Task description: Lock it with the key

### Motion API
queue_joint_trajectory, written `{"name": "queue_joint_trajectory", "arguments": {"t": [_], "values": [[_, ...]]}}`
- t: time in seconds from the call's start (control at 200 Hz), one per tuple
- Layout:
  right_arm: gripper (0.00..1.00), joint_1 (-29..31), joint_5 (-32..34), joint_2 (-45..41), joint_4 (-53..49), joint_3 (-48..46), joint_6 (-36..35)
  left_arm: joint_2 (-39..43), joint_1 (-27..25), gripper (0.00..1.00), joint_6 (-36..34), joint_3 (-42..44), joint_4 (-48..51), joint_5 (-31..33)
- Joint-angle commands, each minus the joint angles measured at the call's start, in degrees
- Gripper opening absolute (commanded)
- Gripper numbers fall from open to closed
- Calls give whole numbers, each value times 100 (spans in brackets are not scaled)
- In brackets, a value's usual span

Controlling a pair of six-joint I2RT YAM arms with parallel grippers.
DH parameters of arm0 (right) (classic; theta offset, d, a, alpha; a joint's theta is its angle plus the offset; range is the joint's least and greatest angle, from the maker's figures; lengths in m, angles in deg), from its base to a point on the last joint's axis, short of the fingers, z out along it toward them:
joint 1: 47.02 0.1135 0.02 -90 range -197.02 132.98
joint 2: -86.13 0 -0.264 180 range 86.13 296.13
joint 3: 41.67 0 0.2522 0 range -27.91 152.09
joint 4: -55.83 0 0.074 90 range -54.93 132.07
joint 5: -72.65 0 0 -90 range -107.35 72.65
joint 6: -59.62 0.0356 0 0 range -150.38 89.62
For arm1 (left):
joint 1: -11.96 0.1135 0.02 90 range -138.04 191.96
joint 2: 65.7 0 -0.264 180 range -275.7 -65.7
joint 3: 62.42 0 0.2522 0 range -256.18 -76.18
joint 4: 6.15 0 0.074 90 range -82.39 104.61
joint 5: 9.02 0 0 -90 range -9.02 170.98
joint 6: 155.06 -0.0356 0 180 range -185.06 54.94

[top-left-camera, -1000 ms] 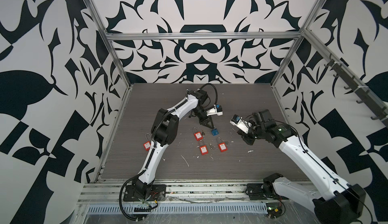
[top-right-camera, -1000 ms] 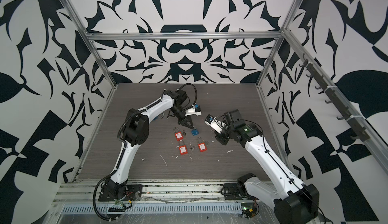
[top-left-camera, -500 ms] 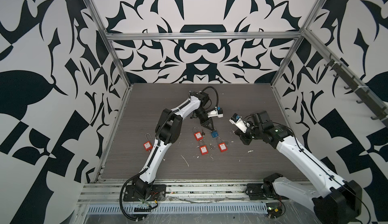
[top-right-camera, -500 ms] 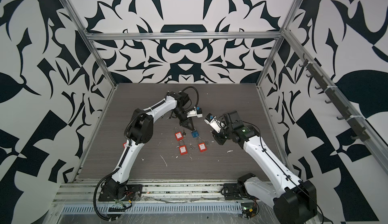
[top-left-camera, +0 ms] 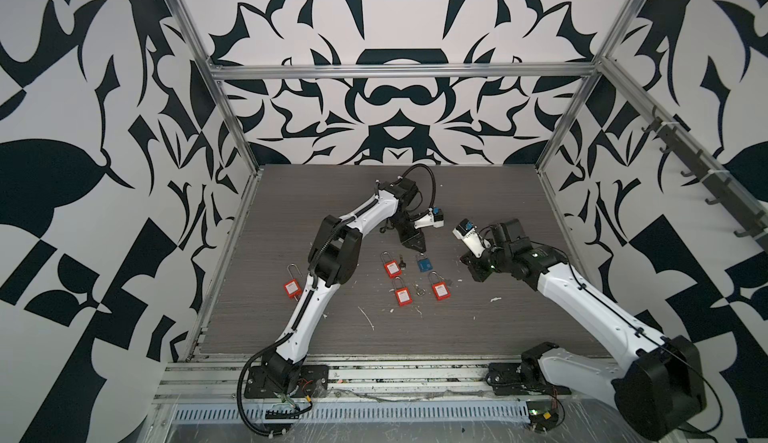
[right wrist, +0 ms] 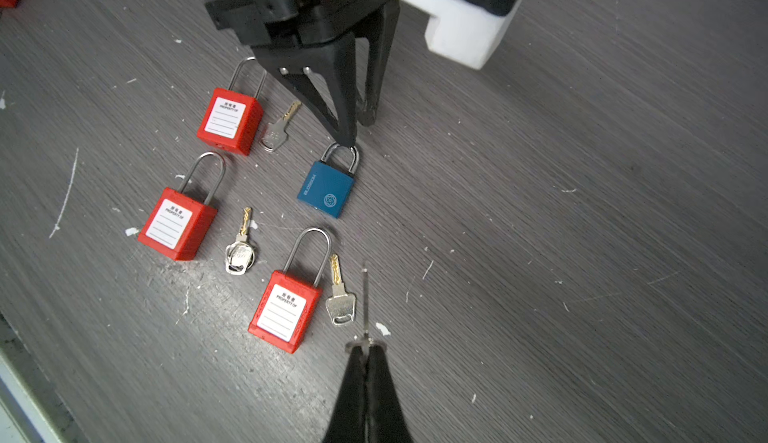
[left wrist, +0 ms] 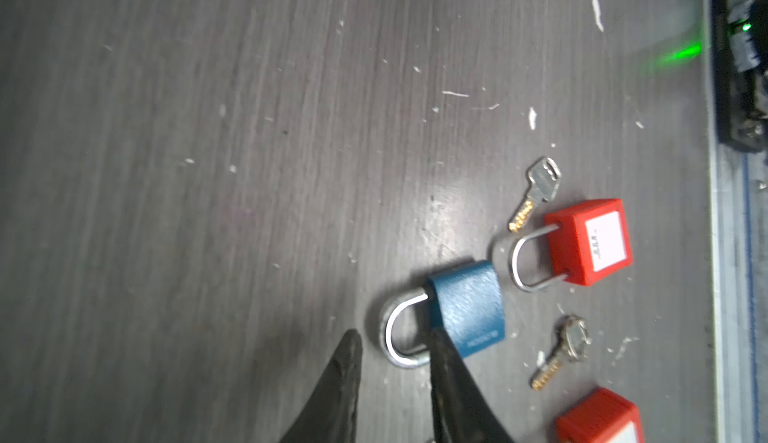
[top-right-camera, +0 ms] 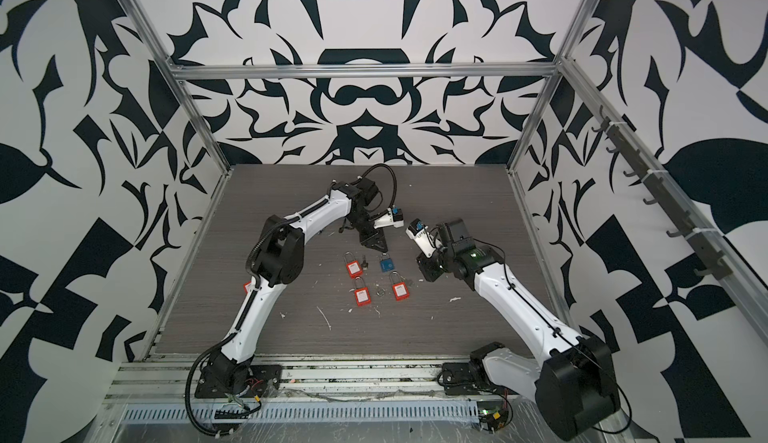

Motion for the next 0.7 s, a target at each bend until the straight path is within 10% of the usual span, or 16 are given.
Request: {"name": "queue_joint_trajectory", "arguments": {"t": [0.0, 0.695], "values": [[0, 12, 58, 148, 112, 188, 286, 252, 38, 35, 230, -55, -283, 90], [0, 595, 443, 2959, 284, 1563, 2023, 5545, 1230, 41, 2935, 6246, -5791, 646]]}}
